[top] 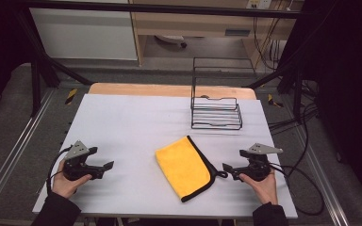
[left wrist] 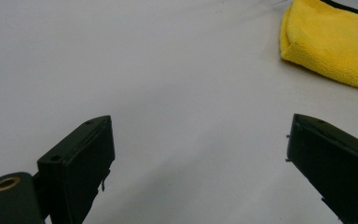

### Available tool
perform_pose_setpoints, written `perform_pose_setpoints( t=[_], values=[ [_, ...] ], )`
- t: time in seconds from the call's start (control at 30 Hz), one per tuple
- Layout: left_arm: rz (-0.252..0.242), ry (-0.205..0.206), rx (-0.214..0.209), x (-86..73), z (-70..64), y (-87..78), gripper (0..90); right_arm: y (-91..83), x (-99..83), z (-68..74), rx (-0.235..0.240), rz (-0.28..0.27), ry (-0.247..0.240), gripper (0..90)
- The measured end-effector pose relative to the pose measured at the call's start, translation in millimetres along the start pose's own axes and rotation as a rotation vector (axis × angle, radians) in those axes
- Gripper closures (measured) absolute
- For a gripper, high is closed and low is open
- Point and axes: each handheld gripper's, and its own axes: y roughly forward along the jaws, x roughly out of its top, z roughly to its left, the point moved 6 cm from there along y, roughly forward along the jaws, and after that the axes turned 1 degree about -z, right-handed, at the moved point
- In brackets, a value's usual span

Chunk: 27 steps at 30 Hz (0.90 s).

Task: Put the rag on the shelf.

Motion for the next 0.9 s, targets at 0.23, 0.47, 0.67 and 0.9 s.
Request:
perform_pose_setpoints(
  t=[0.23,0.47,0.67,0.9],
  values=[
    [0.002,0.002,0.004,0.5,-0.7,-0.3,7.4,13.7,7.9,26.3,0.023,0.022,-0.042,6.7],
    [0.002,0.004,0.006,1.0,-1.9,-0.5,7.2,33.4,13.1,67.0,0.052,0.063,-0.106,11.8],
    [-0.002,0.001,0.016,1.4,-1.1,-2.5,7.3,51.9,10.6,103.7,0.102,0.104,-0.154,18.7],
    [0.001,0.004,0.023,1.6,-1.2,-3.2,7.5,70.9,1.5,140.7,0.156,0.139,-0.207,36.3]
  ],
)
